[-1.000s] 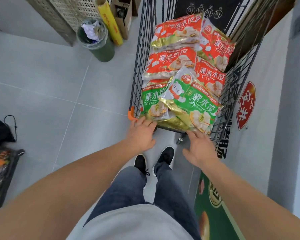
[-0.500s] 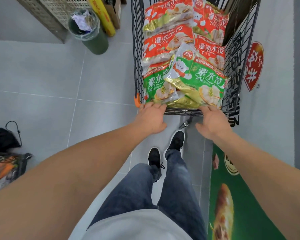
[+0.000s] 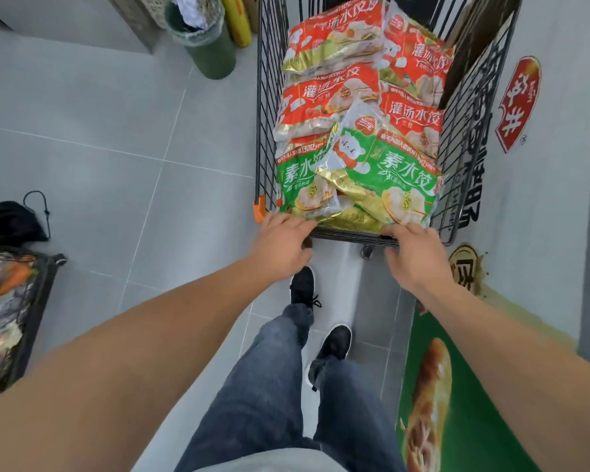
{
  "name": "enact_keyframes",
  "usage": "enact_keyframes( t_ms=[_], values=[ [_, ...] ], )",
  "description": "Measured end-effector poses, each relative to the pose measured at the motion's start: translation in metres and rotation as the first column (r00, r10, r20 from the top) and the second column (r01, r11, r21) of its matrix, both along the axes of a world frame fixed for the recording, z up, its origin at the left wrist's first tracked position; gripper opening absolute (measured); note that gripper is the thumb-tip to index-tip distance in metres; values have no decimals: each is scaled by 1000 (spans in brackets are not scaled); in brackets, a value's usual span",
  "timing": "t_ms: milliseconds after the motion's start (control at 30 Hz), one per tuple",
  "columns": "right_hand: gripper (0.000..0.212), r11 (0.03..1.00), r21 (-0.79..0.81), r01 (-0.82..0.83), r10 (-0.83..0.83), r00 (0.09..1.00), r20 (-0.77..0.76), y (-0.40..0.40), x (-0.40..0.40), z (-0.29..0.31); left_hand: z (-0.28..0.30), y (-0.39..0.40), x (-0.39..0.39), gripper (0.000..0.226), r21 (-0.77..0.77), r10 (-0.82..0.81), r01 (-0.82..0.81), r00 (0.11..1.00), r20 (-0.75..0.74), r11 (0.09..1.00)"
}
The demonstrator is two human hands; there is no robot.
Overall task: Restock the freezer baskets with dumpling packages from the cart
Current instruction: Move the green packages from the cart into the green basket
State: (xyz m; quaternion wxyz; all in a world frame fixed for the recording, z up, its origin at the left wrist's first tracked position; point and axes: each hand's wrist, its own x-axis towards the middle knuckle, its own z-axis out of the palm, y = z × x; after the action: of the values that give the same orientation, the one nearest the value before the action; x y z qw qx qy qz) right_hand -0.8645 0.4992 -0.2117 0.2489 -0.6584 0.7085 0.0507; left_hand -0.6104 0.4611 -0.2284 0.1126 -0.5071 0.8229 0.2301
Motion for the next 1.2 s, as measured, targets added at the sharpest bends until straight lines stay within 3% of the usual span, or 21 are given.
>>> enact_keyframes(
  t_ms=[100,267,733,1200],
  values=[
    [26,996,21,83,-84,995,47,28,-3,-10,-15,22,7,49,-16,79,-78,996,30,997],
    [20,996,3,87,-87,995,39,96,1,-18,-29,89,16,34,26,119,-119,993,5,993],
    [10,939,-125,322,-305,943,135,257,34,-29,-20,237,34,32,33,95,-95,995,-12,995],
    [11,907,-119,404,-379,906,190,394,60,-29,-16,357,53,33,70,71,-70,997,-13,995]
  ],
)
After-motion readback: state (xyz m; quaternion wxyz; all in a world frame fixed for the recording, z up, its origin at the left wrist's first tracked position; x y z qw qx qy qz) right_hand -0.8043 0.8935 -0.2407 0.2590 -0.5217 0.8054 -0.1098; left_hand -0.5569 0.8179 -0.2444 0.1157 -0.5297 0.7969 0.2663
